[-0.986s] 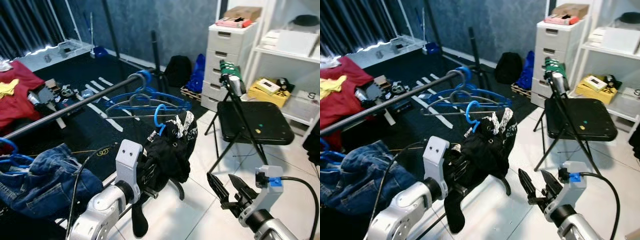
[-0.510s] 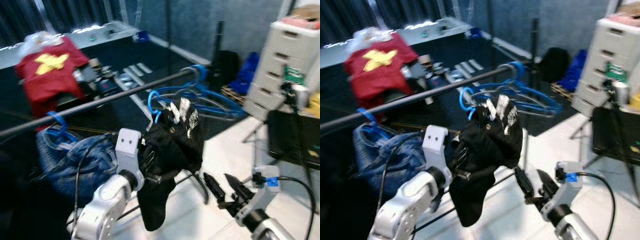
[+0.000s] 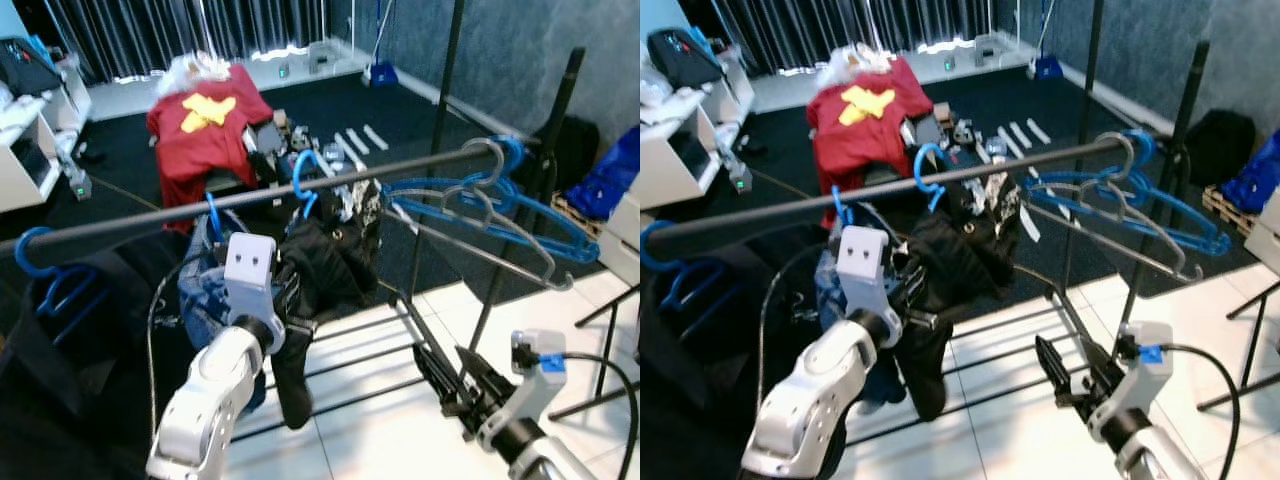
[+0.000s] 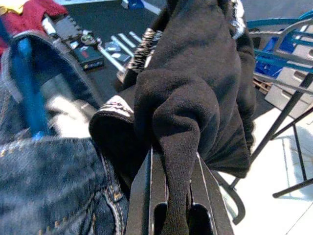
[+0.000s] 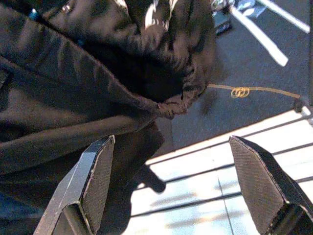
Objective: Hang hanger
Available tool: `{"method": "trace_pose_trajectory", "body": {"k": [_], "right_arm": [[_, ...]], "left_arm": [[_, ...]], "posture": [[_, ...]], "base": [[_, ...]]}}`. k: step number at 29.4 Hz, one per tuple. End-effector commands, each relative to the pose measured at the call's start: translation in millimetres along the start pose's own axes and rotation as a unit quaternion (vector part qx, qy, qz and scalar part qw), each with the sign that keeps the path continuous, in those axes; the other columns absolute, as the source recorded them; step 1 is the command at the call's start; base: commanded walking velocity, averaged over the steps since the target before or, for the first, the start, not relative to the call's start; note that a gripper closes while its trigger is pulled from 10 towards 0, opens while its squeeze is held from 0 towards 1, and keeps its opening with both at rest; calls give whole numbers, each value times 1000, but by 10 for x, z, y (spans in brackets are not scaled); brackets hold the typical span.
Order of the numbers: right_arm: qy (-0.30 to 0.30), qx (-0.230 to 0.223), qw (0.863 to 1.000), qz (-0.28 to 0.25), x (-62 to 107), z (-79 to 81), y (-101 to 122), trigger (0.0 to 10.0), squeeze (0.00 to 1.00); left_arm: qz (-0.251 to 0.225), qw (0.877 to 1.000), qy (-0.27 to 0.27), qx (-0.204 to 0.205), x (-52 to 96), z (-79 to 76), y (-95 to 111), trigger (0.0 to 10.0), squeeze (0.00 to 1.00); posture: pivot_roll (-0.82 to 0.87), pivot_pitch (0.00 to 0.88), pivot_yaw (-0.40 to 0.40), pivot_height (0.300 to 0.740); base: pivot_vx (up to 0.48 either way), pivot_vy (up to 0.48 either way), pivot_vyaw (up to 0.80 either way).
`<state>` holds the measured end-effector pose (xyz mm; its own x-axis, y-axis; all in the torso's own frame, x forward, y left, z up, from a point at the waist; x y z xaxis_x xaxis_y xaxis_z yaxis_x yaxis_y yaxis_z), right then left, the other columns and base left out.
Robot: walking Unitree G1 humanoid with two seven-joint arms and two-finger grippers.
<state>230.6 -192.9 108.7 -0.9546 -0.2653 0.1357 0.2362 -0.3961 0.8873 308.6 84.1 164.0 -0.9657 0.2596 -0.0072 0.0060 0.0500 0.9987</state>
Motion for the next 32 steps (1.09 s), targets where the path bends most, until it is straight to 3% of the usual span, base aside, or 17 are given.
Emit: {"method": "trace_pose_trajectory", "body": {"k": [1,2,4,8,14,21,22,24,25,26,27,28,30,32], "right_arm": [[-14,-16,1000,11,16,-54,-51,10000,0],[-18,-17,1000,13,16,-64,-55,10000,0],[-18,-17,1000,13,16,-64,-55,10000,0],[-22,-19,1000,12,15,-71,-57,10000,0],[-25,-22,999,12,15,-77,-56,10000,0],[-27,-24,999,12,14,-77,-55,10000,0],[-28,-24,999,12,12,-79,-54,10000,0],[-28,-24,999,12,12,-79,-54,10000,0],[-28,-25,999,12,9,-81,-50,10000,0],[-28,-25,999,12,9,-81,-50,10000,0],[-29,-26,999,11,5,-82,-46,10000,0],[-28,-27,999,11,5,-82,-43,10000,0],[-28,-27,999,11,5,-82,-43,10000,0],[-27,-29,999,10,7,-82,-42,10000,0]], "left_arm": [[-19,999,29,-11,10,44,91,10000,0],[45,998,48,11,-9,-12,-141,10000,0],[45,998,48,11,-9,-12,-141,10000,0],[107,991,67,32,-68,-86,-355,10000,0],[144,988,46,15,-73,-221,-516,10000,0],[150,988,33,6,-61,-264,-555,10000,0],[145,989,9,7,-42,-310,-553,10000,1000],[145,989,9,7,-42,-310,-553,10000,1000],[122,990,-57,31,1,-426,-489,10000,1000],[122,990,-57,31,1,-426,-489,10000,1000],[94,989,-105,52,61,-459,-407,10000,1000],[72,985,-143,67,158,-369,-367,10000,1000],[72,985,-143,67,158,-369,-367,10000,1000],[48,983,-160,70,290,-147,-328,10000,1000]], "posture": [[-110,13,53,740],[-113,17,54,740],[-113,17,54,740],[-113,18,53,740],[-118,21,57,740],[-121,22,59,740],[-120,24,59,740],[-120,24,59,740],[-121,25,60,740],[-121,25,60,740],[-119,25,61,740],[-118,28,62,740],[-118,28,62,740],[-116,29,63,740]], "base": [[0,0,0],[0,0,0],[0,0,0],[0,0,0],[0,0,0],[0,0,0],[0,0,0],[0,0,0],[0,0,0],[0,0,0],[0,0,0],[0,0,0],[0,0,0],[0,0,0]]}}
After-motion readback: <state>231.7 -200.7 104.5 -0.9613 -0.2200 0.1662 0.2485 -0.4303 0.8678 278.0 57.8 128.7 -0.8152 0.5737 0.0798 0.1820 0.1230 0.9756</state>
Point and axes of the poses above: a point about 5 cm out from each wrist's last joint towards the gripper, its own x axis pointing back from the gripper into the wrist, its own y axis along the axis of the wrist's last joint, z = x × y, the point moved 3 cm from there along -x, pointing out of the wrist towards the gripper, and after that the axes turned 4 degrees about -x, right-handed, at the moved point
